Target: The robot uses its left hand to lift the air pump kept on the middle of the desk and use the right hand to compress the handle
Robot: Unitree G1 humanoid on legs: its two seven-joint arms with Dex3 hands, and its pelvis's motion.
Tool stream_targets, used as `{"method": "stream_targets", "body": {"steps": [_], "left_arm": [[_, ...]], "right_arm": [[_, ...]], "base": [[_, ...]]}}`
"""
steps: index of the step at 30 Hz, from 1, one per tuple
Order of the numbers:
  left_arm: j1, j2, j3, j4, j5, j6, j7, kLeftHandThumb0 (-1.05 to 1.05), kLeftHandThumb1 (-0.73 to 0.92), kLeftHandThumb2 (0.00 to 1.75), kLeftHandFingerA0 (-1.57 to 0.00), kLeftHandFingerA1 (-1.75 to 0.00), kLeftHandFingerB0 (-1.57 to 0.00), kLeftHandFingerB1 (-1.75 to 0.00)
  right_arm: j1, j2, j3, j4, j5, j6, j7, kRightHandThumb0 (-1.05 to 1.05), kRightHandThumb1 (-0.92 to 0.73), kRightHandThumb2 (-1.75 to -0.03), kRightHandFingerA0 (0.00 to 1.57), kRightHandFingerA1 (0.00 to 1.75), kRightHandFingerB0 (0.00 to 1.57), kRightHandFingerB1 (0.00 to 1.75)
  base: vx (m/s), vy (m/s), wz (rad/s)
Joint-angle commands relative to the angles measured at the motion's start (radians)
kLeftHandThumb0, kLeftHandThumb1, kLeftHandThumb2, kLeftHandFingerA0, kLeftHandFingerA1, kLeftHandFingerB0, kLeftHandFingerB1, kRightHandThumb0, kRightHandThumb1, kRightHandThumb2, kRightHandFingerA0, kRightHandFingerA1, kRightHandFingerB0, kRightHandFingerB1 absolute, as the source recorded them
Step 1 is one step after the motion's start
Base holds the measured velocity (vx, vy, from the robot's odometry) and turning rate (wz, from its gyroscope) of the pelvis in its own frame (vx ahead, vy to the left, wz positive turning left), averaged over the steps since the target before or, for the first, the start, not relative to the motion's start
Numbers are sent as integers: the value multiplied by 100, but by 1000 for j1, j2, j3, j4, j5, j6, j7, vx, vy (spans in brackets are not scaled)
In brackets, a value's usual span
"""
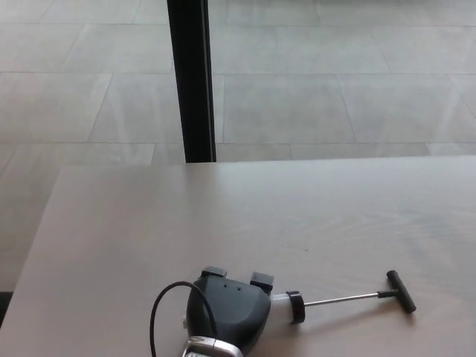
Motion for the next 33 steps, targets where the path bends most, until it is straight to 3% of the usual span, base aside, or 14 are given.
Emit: {"method": "stream_targets", "body": {"steps": [1, 10, 17, 18, 19, 20, 22, 23, 24, 25, 30, 31, 32, 33], "left_arm": [[86, 31, 18, 80, -24, 15, -31, -32, 78, 76, -87, -165, -74, -98], [132, 53, 85, 90, -85, -109, 70, -31, 76, 80, -86, -168, -76, -106], [126, 75, 197, 25, -207, -323, 194, -17, 57, 96, -100, -170, -79, -125], [119, 75, 212, 14, -226, -347, 198, -12, 54, 105, -101, -175, -78, -134], [110, 73, 223, 11, -237, -371, 216, -16, 54, 110, -86, -175, -72, -145], [81, 80, 225, -10, -227, -384, 212, -18, 56, 114, -86, -175, -69, -150], [50, 72, 245, -37, -244, -415, 218, -15, 50, 117, -87, -175, -64, -157], [35, 68, 248, -44, -242, -414, 212, -26, 52, 117, -116, -141, -89, -123], [32, 64, 252, -47, -246, -419, 214, -15, 50, 118, -88, -175, -65, -163], [24, 56, 261, -58, -254, -427, 222, -14, 49, 119, -87, -175, -65, -166], [-8, 61, 277, -48, -267, -500, 278, -12, 54, 114, -83, -175, -67, -162], [-20, 54, 286, -45, -275, -501, 279, -18, 52, 117, -119, -145, -94, -128], [-28, 51, 289, -38, -276, -506, 288, -18, 52, 117, -119, -145, -94, -128], [-34, 48, 292, -37, -280, -507, 282, -11, 53, 120, -87, -175, -72, -157]], "right_arm": [[-4, 3, -5, 7, -16, -12, -18, -75, -86, -67, 51, 80, 71, 43], [-6, 19, -2, 22, -47, -42, -48, -70, -86, -66, 55, 60, 69, 42], [-12, 10, 34, 26, -27, 12, 3, -87, -92, -75, 26, 42, 20, 30], [-20, 9, 45, 32, -23, 21, 14, -92, -81, -120, 10, 48, 8, 41], [-26, 2, 56, 37, -24, 33, 24, -92, -91, -80, 4, 29, 5, 25], [-42, 1, 76, 42, -19, 47, 41, -103, -91, -131, 0, 5, 0, 2], [-71, 4, 107, 42, -17, 83, 44, -104, -88, -132, 0, 12, 0, 0], [-84, 13, 118, 36, -13, 93, 39, -104, -89, -133, 0, 14, 0, 0], [-91, 18, 123, 38, -12, 96, 37, -104, -88, -133, 0, 12, 0, 0], [-112, 30, 134, 48, -7, 97, 35, -103, -92, -91, 0, 0, 0, 0], [-177, 60, 174, 62, -3, 140, 21, -104, -92, -96, 0, 0, 0, 0], [-199, 82, 188, 62, -8, 160, -5, -105, -92, -99, 0, 0, 0, 0], [-210, 92, 196, 62, -12, 171, -15, -105, -92, -99, 0, 0, 0, 0], [-218, 97, 206, 62, -23, 175, -22, -104, -92, -94, 0, 0, 0, 0]], "base": [[0, 0, 0], [0, 0, 0], [0, 0, 0], [0, 0, 0], [0, 0, 0], [0, 0, 0], [0, 0, 0], [0, 0, 0], [0, 0, 0], [0, 0, 0], [0, 0, 0], [0, 0, 0], [0, 0, 0], [0, 0, 0]]}}
